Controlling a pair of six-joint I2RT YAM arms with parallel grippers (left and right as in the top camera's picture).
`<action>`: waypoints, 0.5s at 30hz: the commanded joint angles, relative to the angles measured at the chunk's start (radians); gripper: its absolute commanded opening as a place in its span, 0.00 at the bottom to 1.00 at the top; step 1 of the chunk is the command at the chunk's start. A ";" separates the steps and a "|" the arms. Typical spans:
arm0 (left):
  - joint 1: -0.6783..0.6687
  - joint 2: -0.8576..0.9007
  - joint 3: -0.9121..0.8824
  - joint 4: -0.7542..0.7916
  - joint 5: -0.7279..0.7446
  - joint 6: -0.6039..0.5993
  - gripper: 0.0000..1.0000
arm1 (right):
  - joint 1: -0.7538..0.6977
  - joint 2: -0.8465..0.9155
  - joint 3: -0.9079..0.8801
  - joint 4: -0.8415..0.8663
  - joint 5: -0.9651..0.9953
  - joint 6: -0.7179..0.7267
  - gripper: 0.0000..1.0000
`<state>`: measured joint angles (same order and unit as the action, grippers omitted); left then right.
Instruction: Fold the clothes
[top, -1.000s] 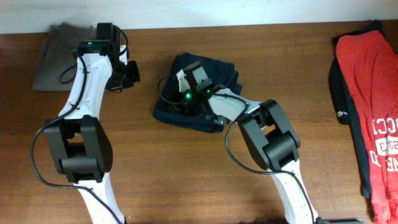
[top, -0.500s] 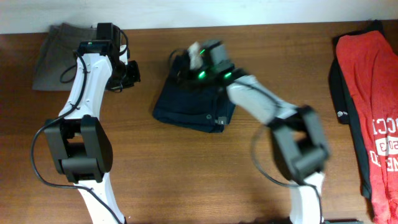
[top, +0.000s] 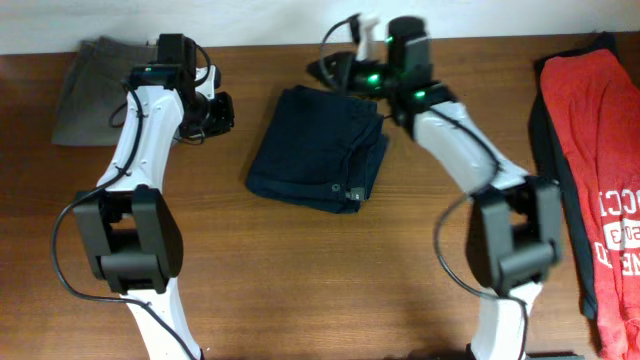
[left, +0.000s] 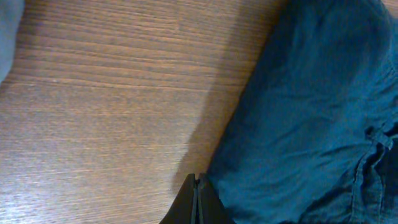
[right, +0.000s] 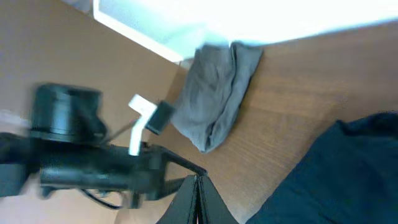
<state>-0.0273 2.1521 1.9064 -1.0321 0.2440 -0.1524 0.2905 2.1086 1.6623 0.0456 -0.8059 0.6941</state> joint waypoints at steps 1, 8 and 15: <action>-0.010 -0.023 -0.006 0.000 0.022 0.019 0.06 | 0.053 0.106 -0.011 0.050 -0.025 0.073 0.04; -0.010 -0.023 -0.006 -0.001 0.023 0.019 0.06 | 0.089 0.321 -0.011 0.174 -0.047 0.165 0.06; -0.010 -0.023 -0.006 -0.002 0.022 0.019 0.06 | 0.087 0.424 -0.011 0.169 -0.066 0.179 0.04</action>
<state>-0.0372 2.1521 1.9064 -1.0321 0.2546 -0.1493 0.3805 2.5008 1.6588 0.2230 -0.8623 0.8619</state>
